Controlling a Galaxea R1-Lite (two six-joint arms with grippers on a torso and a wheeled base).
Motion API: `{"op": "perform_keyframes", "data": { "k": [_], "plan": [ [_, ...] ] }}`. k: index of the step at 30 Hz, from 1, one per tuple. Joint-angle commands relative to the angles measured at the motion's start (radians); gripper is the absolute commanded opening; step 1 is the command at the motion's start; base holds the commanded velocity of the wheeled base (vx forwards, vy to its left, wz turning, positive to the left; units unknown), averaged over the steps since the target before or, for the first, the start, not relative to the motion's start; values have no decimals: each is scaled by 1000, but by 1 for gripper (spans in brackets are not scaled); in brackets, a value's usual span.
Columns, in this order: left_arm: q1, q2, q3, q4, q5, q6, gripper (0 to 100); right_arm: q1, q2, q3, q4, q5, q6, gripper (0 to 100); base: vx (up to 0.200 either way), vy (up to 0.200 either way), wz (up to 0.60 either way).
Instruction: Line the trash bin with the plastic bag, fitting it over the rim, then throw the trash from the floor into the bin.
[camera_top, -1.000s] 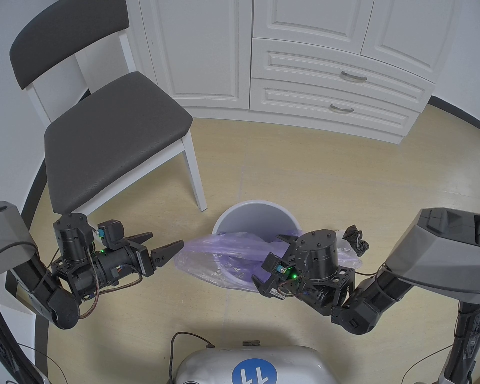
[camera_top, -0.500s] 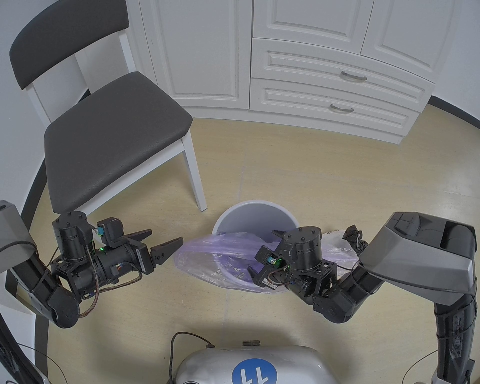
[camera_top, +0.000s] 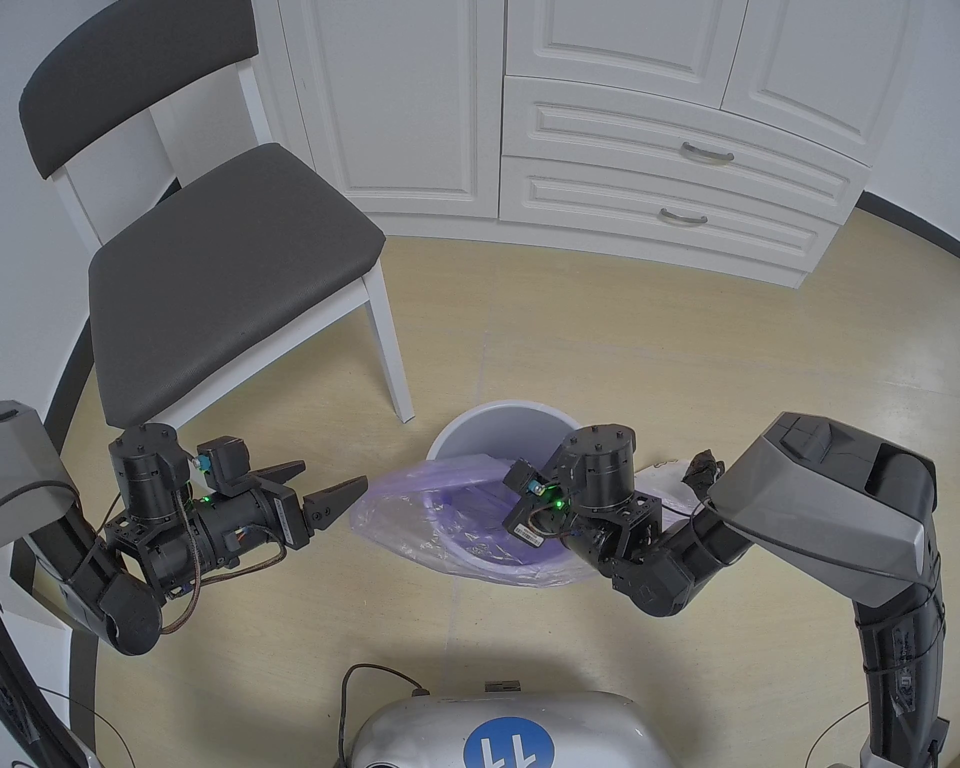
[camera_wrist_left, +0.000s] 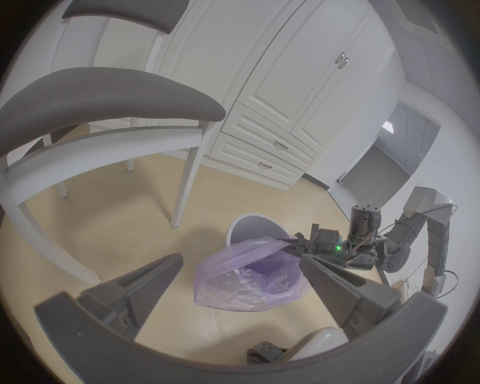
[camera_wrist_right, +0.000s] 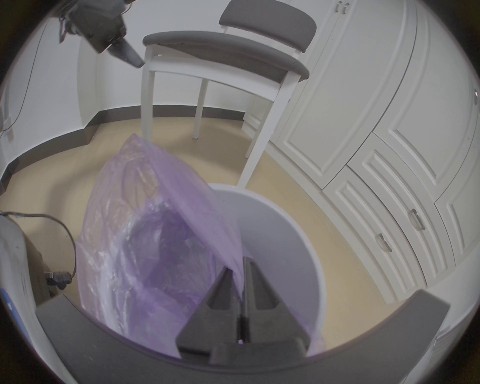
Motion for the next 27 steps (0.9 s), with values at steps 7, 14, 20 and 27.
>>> {"op": "perform_keyframes", "data": {
  "k": [7,14,20,27],
  "plan": [
    [0,13,-2,-1,0,0,100,-49,24,-226,35,1,27,0,0,0,0],
    [0,39,-19,-1,41,0,100,-81,220,-585,69,-60,158,0,0,0,0],
    [-7,75,-33,-40,90,0,100,-95,364,-815,66,-114,225,0,0,0,0],
    [-10,98,-25,-87,90,0,100,-98,358,-815,39,-114,230,0,0,0,0]
  ]
}}
